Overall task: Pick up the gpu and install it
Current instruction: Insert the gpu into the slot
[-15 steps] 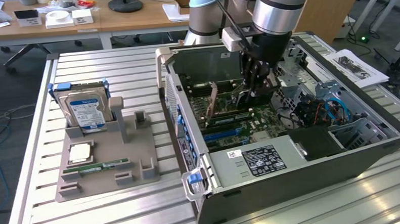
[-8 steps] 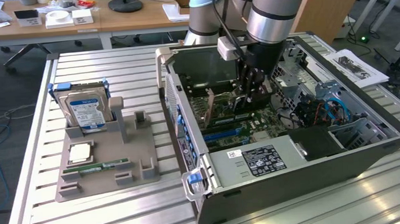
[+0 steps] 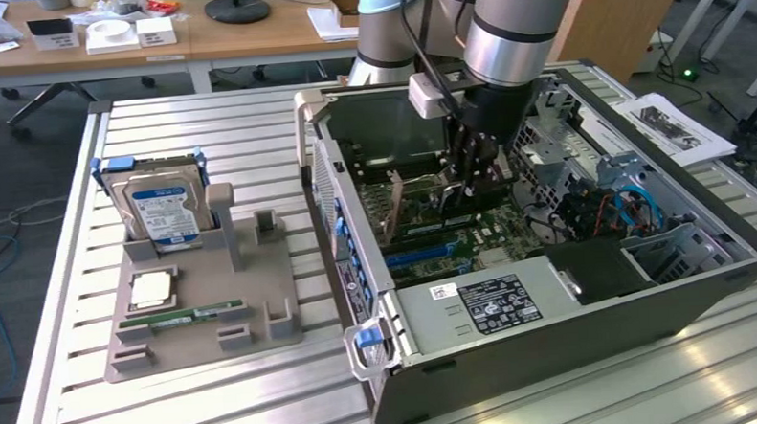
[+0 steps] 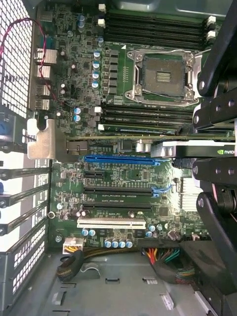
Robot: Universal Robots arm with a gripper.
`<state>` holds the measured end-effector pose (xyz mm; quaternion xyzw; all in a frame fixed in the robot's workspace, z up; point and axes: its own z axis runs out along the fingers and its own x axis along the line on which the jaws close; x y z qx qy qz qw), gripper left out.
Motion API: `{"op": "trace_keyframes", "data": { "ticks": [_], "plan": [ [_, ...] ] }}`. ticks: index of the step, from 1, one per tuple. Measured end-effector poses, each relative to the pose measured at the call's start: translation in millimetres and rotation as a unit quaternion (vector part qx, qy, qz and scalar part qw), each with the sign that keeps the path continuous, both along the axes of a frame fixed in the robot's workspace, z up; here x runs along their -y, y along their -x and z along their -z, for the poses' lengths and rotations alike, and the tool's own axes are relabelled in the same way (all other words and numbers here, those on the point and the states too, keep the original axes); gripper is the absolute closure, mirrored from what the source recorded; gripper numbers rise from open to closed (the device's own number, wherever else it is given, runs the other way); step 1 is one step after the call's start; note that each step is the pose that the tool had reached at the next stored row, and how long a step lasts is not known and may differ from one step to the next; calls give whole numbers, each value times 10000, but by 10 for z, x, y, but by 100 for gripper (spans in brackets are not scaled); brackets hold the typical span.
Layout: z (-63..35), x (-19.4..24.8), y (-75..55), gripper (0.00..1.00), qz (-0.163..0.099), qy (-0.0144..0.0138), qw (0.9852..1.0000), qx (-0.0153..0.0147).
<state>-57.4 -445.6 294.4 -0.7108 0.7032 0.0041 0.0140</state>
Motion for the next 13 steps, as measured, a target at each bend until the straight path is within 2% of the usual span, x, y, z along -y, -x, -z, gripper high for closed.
{"op": "trace_keyframes", "data": {
  "ticks": [6,11,13],
  "plan": [
    [2,3,53,73,1,-1,10000,0],
    [2,49,57,73,1,-1,10000,0],
    [20,52,63,73,2,-2,10000,1]
  ]
}}
